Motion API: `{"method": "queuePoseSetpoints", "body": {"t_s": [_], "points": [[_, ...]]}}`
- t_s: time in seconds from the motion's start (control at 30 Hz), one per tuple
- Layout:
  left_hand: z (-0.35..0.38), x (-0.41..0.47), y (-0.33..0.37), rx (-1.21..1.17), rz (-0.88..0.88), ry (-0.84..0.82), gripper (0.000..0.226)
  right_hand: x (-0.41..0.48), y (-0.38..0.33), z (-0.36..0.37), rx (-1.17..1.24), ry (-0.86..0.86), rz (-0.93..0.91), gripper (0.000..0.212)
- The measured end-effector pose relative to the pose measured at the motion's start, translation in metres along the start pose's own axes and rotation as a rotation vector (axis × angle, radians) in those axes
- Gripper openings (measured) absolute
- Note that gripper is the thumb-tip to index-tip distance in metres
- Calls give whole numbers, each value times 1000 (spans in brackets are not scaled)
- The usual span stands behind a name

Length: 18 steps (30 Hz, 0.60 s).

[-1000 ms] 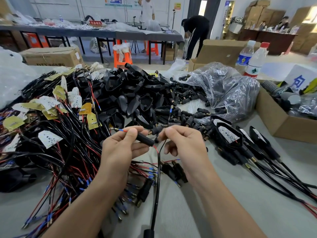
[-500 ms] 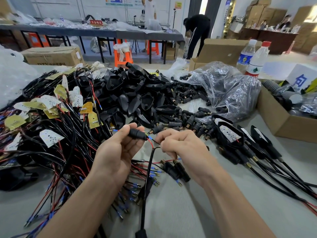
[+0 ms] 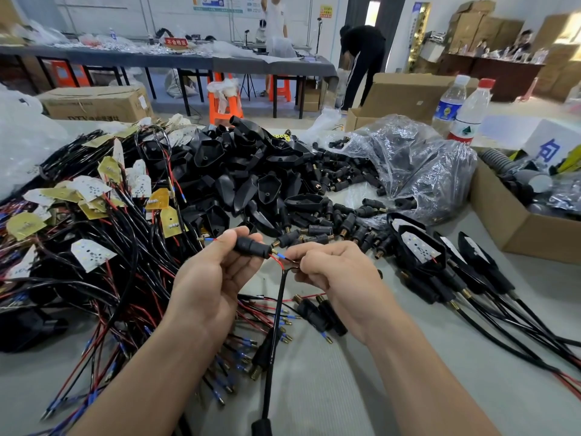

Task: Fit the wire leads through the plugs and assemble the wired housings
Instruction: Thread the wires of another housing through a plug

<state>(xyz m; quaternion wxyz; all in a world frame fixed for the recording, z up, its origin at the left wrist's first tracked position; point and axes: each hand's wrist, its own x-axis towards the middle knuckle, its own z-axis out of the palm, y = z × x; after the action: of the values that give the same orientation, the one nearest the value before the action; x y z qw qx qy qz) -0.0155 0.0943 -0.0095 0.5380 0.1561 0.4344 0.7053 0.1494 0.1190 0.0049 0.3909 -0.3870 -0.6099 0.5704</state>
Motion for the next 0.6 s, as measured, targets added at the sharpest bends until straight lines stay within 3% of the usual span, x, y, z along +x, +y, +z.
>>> {"method": "queuePoseSetpoints", "body": {"t_s": [0.17,0.6], "points": [[-3,-1,0,105,92,7,24,7,11,-7,2,-58,-39,29],[3,-8,2,201,238,8,30,6,18,-5,-328,-107,-181,36]]}}
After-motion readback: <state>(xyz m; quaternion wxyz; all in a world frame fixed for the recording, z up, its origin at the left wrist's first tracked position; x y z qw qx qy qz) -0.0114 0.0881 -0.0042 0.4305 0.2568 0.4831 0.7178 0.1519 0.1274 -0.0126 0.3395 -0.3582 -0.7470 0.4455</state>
